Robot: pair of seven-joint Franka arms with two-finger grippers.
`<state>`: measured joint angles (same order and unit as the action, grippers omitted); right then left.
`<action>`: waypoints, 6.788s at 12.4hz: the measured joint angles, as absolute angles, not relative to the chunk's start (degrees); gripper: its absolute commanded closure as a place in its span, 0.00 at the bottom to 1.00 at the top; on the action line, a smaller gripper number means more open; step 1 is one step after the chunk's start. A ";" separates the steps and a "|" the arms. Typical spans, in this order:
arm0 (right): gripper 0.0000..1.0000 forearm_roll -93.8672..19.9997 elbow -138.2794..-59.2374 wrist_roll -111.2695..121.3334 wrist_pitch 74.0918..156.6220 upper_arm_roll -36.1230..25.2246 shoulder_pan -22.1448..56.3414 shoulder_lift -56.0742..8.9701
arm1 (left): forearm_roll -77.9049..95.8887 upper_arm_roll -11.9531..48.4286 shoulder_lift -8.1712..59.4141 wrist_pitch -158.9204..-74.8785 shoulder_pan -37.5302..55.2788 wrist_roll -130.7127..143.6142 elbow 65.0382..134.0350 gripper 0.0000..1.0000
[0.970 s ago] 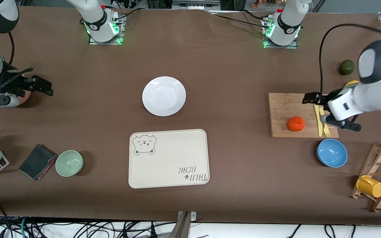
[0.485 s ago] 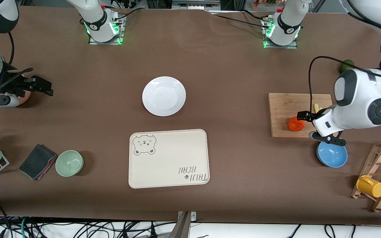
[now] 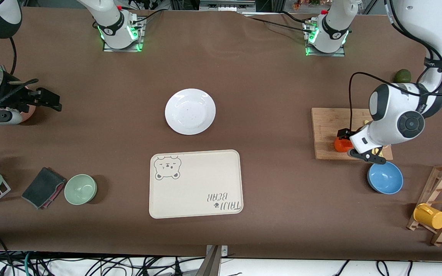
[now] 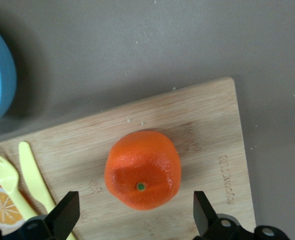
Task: Place orange and plate with both arms
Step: 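Reach the left gripper down to the orange on the cutting board, then close the left gripper on the orange and lift it, then carry the orange with the left gripper over the white plate, then lower the orange onto the plate and open the left gripper, then withdraw the left gripper to rest while the right gripper moves out, then reach the right gripper to the plate rim and grip it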
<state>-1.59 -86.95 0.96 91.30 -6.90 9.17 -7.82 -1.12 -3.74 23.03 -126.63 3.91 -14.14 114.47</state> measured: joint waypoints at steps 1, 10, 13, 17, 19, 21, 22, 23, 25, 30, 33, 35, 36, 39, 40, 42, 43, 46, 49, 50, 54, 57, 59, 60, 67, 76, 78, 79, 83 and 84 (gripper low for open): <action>0.00 -1.59 -86.95 0.96 91.30 -6.90 9.17 -7.82 | -1.12 -3.71 23.65 -127.60 3.94 -13.90 115.17 0.00; 0.00 -1.57 -86.95 0.96 91.30 -7.01 9.14 -7.82 | -1.14 -3.60 27.33 -128.60 5.34 -12.43 115.15 1.00; 0.00 -1.57 -86.95 0.96 91.30 -7.01 9.16 -7.82 | -1.14 -2.73 27.15 -124.73 9.31 -5.73 112.25 1.00; 0.00 -1.57 -86.95 0.96 91.30 -7.01 9.16 -7.82 | 5.31 2.45 26.93 -119.97 21.66 22.07 103.90 1.00; 0.00 -1.57 -86.95 0.96 91.30 -7.00 9.17 -7.82 | 9.99 3.55 28.07 -119.77 29.45 35.93 99.00 1.00; 0.00 -1.57 -86.95 0.96 91.30 -7.00 9.18 -7.82 | 13.34 3.83 32.23 -119.78 36.86 46.84 92.56 1.00; 0.00 -1.57 -86.95 0.96 91.30 -7.00 9.18 -7.82 | 14.21 3.90 35.60 -120.38 40.65 51.57 88.73 1.00; 0.00 -1.57 -86.95 0.96 91.30 -7.00 9.18 -7.82 | 14.36 3.91 39.56 -122.38 44.29 56.28 84.96 1.00; 0.00 -1.57 -86.95 0.96 91.30 -7.01 9.17 -7.83 | 14.38 3.90 46.79 -129.77 50.24 63.00 80.36 1.00; 0.00 -1.56 -86.95 0.96 91.30 -7.01 9.18 -7.83 | 14.39 3.33 51.86 -136.48 54.46 66.62 77.81 0.00; 0.00 -1.56 -86.95 0.96 91.30 -7.01 9.17 -7.83 | 14.39 2.40 50.90 -130.68 52.69 66.64 75.78 0.00; 0.00 -1.56 -86.95 0.96 91.30 -7.02 9.16 -7.83 | 14.39 2.39 47.99 -121.60 48.84 65.87 74.30 0.00; 0.00 -1.56 -86.95 0.96 91.30 -7.02 9.15 -7.83 | 14.39 2.37 45.98 -117.18 46.43 64.19 74.03 0.00; 0.00 -1.55 -86.94 0.96 91.30 -7.03 9.15 -7.83 | 14.50 2.36 41.13 -105.09 36.27 50.85 73.96 0.00; 0.00 -1.55 -86.95 0.96 91.30 -7.03 9.17 -7.83 | 14.57 2.32 40.09 -101.74 32.49 45.66 73.96 0.00; 0.00 -1.55 -86.94 0.96 91.30 -7.00 9.21 -7.83 | 14.60 2.30 38.56 -95.68 24.70 34.06 73.96 0.00; 0.00 -1.55 -86.94 0.95 91.30 -6.99 9.23 -7.83 | 14.60 2.28 38.08 -93.38 20.88 28.44 73.96 0.00; 0.00 -1.55 -86.95 0.95 91.30 -6.99 9.26 -7.83 | 13.39 2.13 37.54 -90.89 11.02 14.88 74.01 0.00; 0.00 -1.55 -86.95 0.95 91.30 -6.99 9.26 -7.83 | 9.04 2.09 36.99 -89.92 4.98 4.39 74.05 0.00; 0.00 -1.55 -86.95 0.94 91.30 -6.99 9.26 -7.83 | 7.44 2.03 36.56 -89.89 3.70 2.66 74.04 0.00; 0.00 -1.55 -86.95 0.90 91.30 -7.03 9.22 -7.90 | 4.19 1.61 31.81 -92.30 -1.03 0.80 75.18 0.00; 0.00 -1.53 -86.95 0.84 91.30 -7.26 9.09 -7.90 | 4.17 1.22 21.49 -105.66 -2.16 2.00 87.36 0.00; 0.00 -1.49 -86.95 0.84 91.23 -7.50 9.07 -7.91 | 4.17 1.22 14.55 -113.96 -2.06 2.08 96.93 0.00; 0.00 -1.49 -86.95 0.84 91.15 -7.60 9.00 -7.92 | 4.17 1.28 11.73 -115.39 -1.87 2.08 99.89 0.00; 0.00 -1.36 -87.12 0.84 90.08 -7.64 8.97 -9.64 | 4.18 -1.85 -3.71 -104.34 -0.23 -1.91 103.66 0.00; 0.00 -5.85 -88.68 2.23 88.40 -4.41 9.85 -11.31 | 2.45 -3.58 -4.23 -93.64 1.46 -10.69 96.58 0.00; 0.00 -9.68 -90.40 3.92 90.88 -4.44 9.84 -12.16 | 1.62 -3.48 -3.23 -93.65 1.68 -10.91 96.49 0.00; 0.00 -12.08 -92.92 4.60 94.28 -4.44 9.84 -12.17 | 1.24 -3.50 -2.93 -93.64 1.67 -11.62 96.48 0.00; 0.00 -25.47 -105.58 11.77 106.61 -4.55 9.72 -12.19 | 1.09 -3.56 -2.62 -93.64 1.64 -15.15 96.46 0.00; 0.00 -28.46 -108.19 13.79 109.22 -4.57 9.70 -12.24 | 1.09 -3.56 -2.59 -93.64 1.64 -15.25 96.44 0.00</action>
<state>-28.46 -108.19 13.79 109.22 -4.57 9.70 -12.24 1.09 -3.56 -2.59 -93.64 1.64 -15.25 96.44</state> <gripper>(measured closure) 0.000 0.000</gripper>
